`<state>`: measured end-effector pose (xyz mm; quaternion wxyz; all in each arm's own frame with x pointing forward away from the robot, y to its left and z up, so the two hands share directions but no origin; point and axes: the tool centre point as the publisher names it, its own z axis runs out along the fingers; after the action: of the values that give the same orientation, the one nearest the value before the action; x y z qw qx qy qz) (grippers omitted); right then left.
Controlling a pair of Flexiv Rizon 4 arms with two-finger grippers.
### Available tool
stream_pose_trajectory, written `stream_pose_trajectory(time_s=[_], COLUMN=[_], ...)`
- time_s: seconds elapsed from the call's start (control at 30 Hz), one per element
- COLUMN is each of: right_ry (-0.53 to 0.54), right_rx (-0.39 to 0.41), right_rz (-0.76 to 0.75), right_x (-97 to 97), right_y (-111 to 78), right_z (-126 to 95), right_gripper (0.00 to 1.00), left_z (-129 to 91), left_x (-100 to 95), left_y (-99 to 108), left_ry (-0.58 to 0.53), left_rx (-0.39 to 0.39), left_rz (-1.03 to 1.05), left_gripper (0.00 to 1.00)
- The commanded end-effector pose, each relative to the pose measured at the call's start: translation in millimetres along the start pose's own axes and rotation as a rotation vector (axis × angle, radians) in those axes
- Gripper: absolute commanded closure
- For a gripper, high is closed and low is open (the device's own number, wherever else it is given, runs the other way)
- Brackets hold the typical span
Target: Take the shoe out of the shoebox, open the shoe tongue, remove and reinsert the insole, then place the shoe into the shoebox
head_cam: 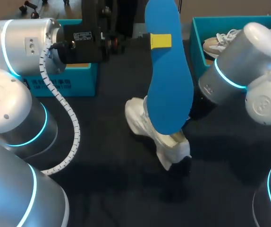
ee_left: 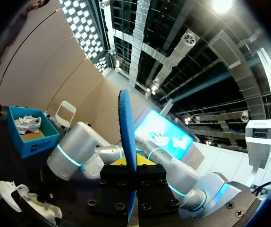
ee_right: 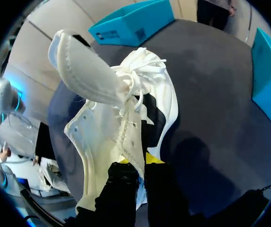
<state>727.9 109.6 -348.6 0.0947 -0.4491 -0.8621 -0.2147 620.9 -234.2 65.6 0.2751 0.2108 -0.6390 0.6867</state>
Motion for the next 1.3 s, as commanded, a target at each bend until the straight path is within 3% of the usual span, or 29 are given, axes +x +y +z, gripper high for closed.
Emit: stream_pose_trajectory(time_s=[0.03, 0.13, 0.43, 0.57, 1.3], right_ry=[-0.066, -0.138, -0.154, -0.138, -0.147], right_rx=[-0.052, 0.012, -0.06, -0.09, -0.142], right_rz=[0.086, 0.154, 0.273, 0.296, 0.413], right_x=[6.6, 10.4, 20.8, 25.0, 37.3], right_y=[-9.6, -8.3, -3.2, -4.4, -4.9], right_z=[-1.1, -1.1, -1.8, 8.2, 24.8], right_gripper=[1.0, 1.0, 1.0, 1.0, 1.0], left_z=[-0.1, -0.1, -0.1, -0.1, -0.1], left_x=[-0.2, -0.2, -0.2, -0.2, -0.2], left_y=[1.6, 1.6, 1.6, 1.6, 1.6], left_ry=[0.001, 0.001, 0.001, 0.001, 0.001], left_rx=[0.003, 0.003, 0.003, 0.003, 0.003], left_rz=[0.001, 0.001, 0.001, 0.001, 0.001], left_gripper=[1.0, 1.0, 1.0, 1.0, 1.0])
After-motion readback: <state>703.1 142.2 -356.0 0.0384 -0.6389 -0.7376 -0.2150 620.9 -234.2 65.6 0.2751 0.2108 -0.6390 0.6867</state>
